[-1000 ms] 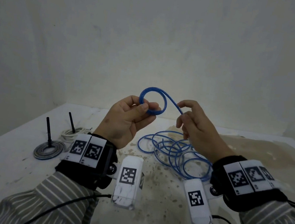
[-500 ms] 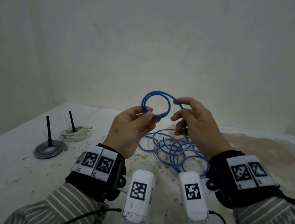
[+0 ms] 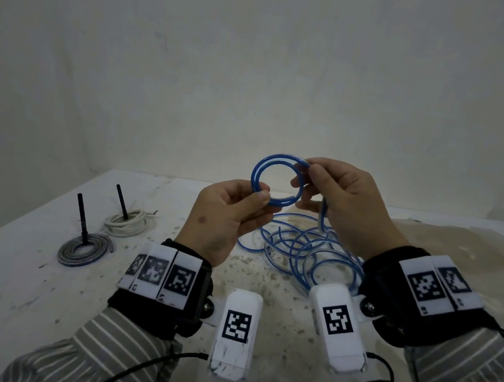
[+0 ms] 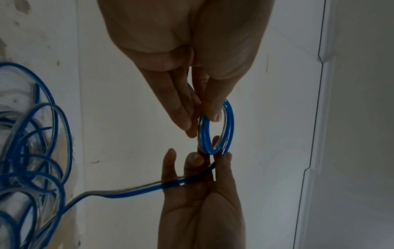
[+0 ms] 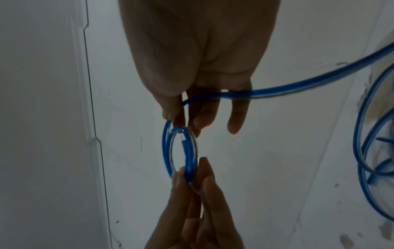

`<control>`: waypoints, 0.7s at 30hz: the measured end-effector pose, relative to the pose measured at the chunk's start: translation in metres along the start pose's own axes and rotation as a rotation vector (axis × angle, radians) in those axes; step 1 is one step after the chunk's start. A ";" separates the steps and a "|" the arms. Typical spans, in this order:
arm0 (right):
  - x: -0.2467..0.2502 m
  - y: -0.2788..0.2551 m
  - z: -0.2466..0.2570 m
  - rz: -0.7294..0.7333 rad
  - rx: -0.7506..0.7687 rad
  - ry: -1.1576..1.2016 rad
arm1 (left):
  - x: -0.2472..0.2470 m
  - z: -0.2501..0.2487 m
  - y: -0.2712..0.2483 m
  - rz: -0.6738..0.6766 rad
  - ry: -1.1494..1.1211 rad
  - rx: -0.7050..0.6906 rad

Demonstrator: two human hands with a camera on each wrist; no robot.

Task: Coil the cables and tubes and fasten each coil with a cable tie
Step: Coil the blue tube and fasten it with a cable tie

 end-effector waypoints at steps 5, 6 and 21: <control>-0.004 -0.002 -0.012 0.009 -0.067 0.117 | -0.003 -0.001 0.002 -0.069 -0.072 -0.020; -0.006 -0.002 -0.015 0.011 -0.086 0.144 | -0.003 0.000 0.002 -0.083 -0.094 -0.017; -0.001 -0.005 -0.014 0.188 -0.165 -0.100 | -0.004 0.004 -0.006 0.011 0.339 0.025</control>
Point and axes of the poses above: each hand's wrist, its own y-axis towards the middle knuckle, its own x-axis out of the back of the hand, z = x × y, the point moved 3 cm from there along y, towards the middle knuckle, and after that the axes turned 12 degrees about y, right-handed, at the moved point
